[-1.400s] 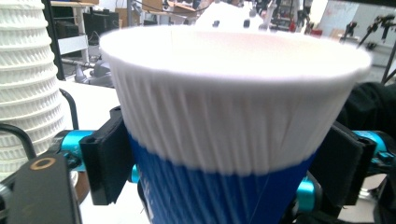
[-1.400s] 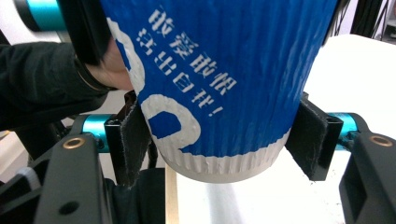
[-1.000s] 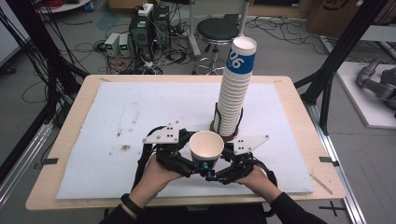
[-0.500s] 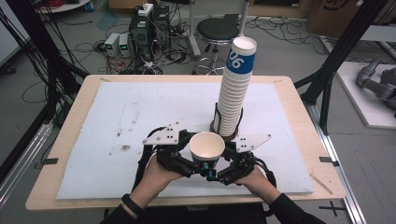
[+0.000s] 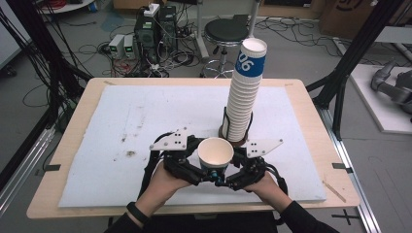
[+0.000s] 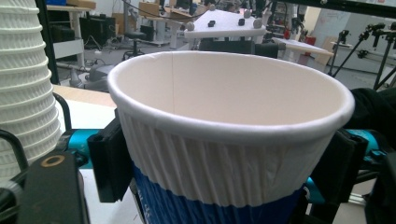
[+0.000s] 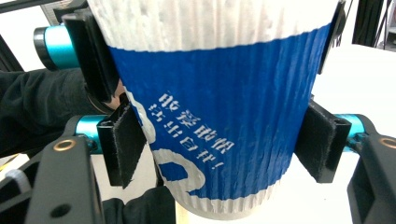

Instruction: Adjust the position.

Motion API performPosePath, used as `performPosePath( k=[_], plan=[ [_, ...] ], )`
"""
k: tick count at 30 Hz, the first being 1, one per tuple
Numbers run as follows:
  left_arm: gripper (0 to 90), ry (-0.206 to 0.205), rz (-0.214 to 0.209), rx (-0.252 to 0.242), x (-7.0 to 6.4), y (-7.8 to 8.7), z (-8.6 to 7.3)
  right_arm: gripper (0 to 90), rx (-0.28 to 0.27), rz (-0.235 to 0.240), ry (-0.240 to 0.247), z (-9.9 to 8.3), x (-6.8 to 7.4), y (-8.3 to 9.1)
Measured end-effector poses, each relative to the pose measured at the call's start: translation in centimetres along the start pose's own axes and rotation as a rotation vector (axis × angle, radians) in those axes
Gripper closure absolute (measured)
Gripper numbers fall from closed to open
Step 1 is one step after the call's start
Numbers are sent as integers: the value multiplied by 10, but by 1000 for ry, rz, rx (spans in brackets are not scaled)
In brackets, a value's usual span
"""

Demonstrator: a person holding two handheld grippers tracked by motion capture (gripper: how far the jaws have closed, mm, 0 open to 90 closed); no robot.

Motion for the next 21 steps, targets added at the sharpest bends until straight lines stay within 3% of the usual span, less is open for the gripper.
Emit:
performPosePath(
  k=[21],
  plan=[
    [189, 1, -4, -16, -2, 2, 5, 268, 19, 11, 15, -1, 1, -2]
  ],
)
Point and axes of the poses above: each handheld gripper's, and its own axes: y roughly backward along the jaws, z roughly out of its top, x roughly to its left, the point moved 1 cm from there along -y, roughly forward along the jaws, and after that the axes turned 2 degrees about x, right-handed, at the moved point
